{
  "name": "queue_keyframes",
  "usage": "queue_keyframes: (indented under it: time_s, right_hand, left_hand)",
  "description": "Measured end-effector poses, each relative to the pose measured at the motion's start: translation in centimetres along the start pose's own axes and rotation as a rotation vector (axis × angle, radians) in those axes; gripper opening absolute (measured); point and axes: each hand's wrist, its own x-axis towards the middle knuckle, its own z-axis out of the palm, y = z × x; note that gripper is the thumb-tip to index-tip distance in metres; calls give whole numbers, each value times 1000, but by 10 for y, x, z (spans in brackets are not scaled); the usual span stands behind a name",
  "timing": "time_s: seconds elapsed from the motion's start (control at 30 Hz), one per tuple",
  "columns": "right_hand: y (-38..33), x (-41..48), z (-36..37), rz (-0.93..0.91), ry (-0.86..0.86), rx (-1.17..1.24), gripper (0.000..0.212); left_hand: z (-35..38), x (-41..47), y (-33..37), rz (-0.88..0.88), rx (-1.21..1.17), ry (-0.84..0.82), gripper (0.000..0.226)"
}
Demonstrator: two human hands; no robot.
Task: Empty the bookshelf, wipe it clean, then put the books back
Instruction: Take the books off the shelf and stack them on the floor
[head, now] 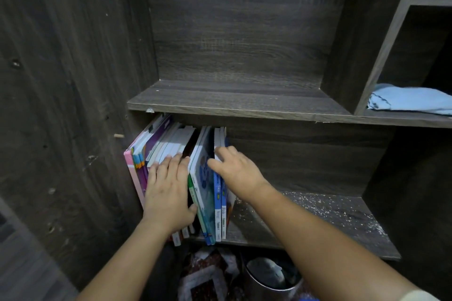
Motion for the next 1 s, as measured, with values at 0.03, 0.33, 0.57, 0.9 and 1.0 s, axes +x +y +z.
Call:
queue_keyframes:
  time_s: [0.03,0.33,0.57,0.9,1.0]
  right_hand:
    - [2,3,0,-27,-6,-79,59]
    - [57,-13,-35,-313,233,-362,22]
    - [81,-82,-68,-77,472,-293,18]
    - [67,-137,-120,441,-166,-430,40]
    - [62,-140,-124,300,-265,-402,44]
  left_hand:
    - [-1,0,0,6,-2,-2,114]
    - [-4,-32,53,32,-135,202,116]
    - [0,-46,114,-123,-498,88,72]
    - [-65,23,107,245,-347,-235,19]
    - [-85,37,116,350,-343,-412,25]
